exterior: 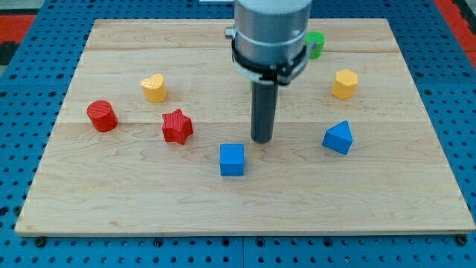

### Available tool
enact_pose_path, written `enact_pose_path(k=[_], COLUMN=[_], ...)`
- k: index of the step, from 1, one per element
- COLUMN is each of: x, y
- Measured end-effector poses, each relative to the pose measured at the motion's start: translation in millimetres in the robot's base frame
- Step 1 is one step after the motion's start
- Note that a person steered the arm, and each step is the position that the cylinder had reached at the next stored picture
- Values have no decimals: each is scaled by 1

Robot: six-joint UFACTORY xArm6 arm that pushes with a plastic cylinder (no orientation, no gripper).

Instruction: Push your arm towards the blue triangle

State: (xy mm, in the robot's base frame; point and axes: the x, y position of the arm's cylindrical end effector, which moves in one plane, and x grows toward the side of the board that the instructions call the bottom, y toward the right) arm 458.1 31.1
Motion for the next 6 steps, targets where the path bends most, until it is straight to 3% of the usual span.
enact_pose_path(k=[4, 6], x=[-30, -27], y=[3, 61])
